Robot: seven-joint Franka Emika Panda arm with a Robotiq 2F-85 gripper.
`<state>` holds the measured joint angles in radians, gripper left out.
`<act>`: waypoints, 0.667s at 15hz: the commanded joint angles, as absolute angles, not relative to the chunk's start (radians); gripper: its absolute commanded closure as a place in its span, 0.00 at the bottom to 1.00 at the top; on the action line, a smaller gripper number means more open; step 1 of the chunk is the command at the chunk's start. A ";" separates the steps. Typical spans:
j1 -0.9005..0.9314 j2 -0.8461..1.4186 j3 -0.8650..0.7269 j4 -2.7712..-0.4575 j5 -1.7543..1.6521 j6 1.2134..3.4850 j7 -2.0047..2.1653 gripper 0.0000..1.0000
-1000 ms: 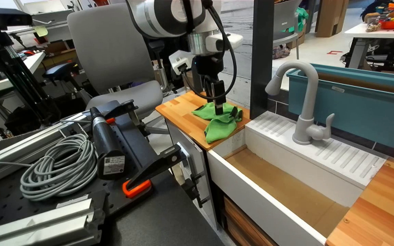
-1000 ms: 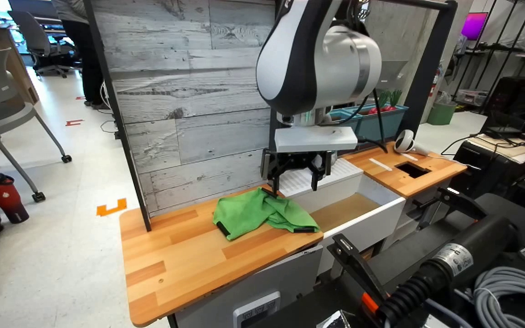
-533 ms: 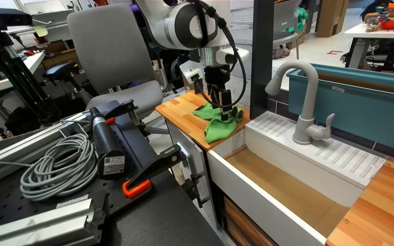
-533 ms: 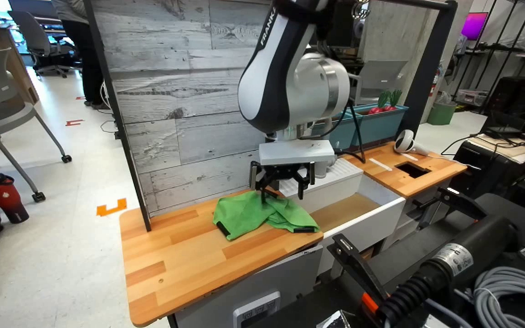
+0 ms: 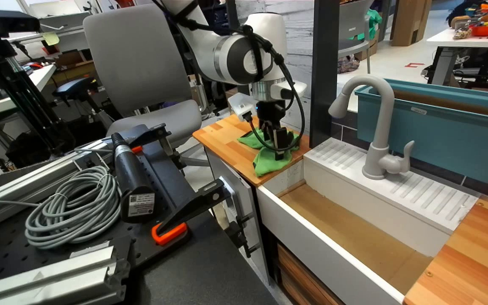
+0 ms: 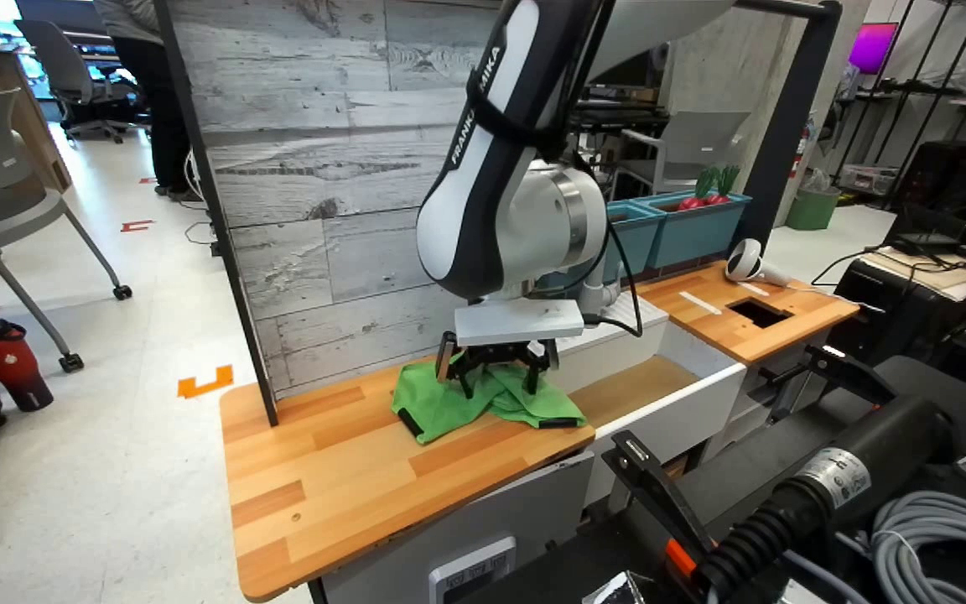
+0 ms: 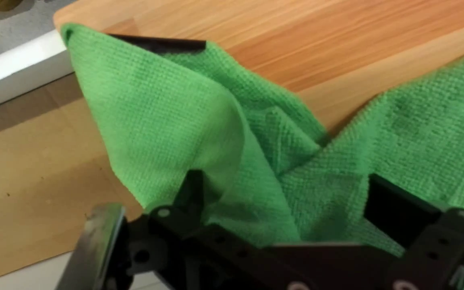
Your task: Move the green towel to the left
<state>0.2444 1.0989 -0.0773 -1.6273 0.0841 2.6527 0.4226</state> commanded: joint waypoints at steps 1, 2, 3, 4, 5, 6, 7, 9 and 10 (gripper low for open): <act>0.264 1.173 -0.064 -1.543 0.083 2.619 0.426 0.00; 0.274 1.183 -0.064 -1.537 0.079 2.619 0.427 0.00; 0.285 1.194 -0.061 -1.531 0.075 2.619 0.425 0.00; 0.299 1.204 -0.059 -1.527 0.070 2.619 0.424 0.00; 0.315 1.211 -0.060 -1.523 0.066 2.620 0.425 0.00; 0.330 1.213 -0.060 -1.520 0.062 2.624 0.426 0.00; 0.349 1.214 -0.062 -1.518 0.057 2.624 0.429 0.00; 0.383 1.218 -0.062 -1.508 0.050 2.621 0.434 0.00; 0.399 1.221 -0.062 -1.501 0.045 2.619 0.436 0.00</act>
<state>0.3513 1.1595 -0.0648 -1.5634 0.0717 2.6475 0.4212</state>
